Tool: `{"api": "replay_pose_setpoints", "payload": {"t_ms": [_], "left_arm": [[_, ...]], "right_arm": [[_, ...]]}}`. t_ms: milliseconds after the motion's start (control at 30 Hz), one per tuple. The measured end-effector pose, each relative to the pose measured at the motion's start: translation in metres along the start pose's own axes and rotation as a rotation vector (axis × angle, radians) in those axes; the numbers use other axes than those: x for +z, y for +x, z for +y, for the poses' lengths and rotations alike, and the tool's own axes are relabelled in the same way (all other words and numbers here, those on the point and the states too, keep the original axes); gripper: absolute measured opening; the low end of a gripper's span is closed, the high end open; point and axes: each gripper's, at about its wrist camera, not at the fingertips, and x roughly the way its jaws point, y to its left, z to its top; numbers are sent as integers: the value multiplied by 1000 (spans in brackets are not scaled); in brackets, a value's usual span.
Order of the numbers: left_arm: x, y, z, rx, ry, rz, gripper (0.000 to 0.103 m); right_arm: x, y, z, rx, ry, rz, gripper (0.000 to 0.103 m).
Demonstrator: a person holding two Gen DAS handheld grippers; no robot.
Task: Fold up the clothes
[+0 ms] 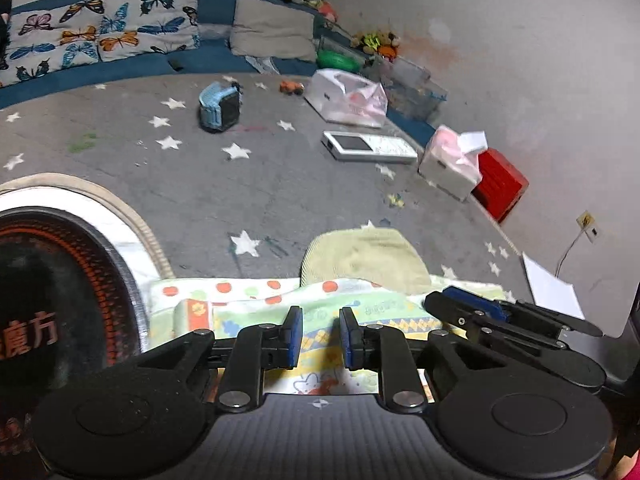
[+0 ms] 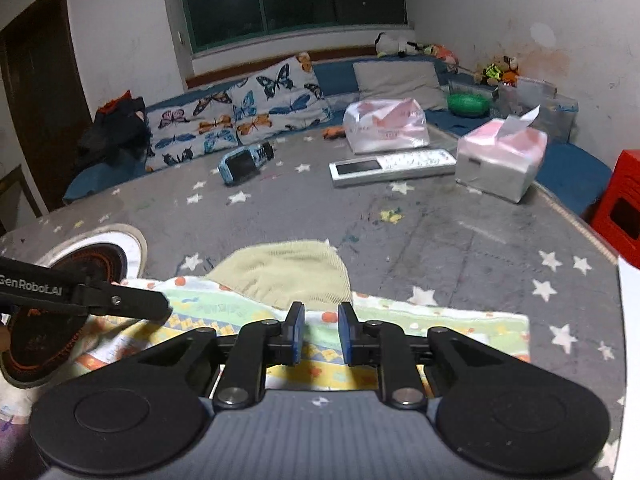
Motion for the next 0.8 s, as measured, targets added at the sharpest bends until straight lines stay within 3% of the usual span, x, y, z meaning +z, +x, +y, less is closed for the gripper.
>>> {"api": "replay_pose_setpoints", "payload": {"t_ms": [167, 333, 400, 567, 800], "left_arm": [[0, 7, 2, 6, 3, 9, 22], [-5, -11, 0, -6, 25, 0, 23], [-11, -21, -3, -9, 50, -3, 23], [-33, -44, -7, -13, 100, 7, 23], [-62, -61, -10, 28, 149, 15, 23]], "right_arm": [[-2, -1, 1, -9, -26, -1, 18], [-3, -20, 9, 34, -46, -16, 22], [-9, -33, 18, 62, -79, -19, 28], [-26, -59, 36, 110, -140, -17, 29], [-59, -85, 50, 101, -202, -8, 30]]}}
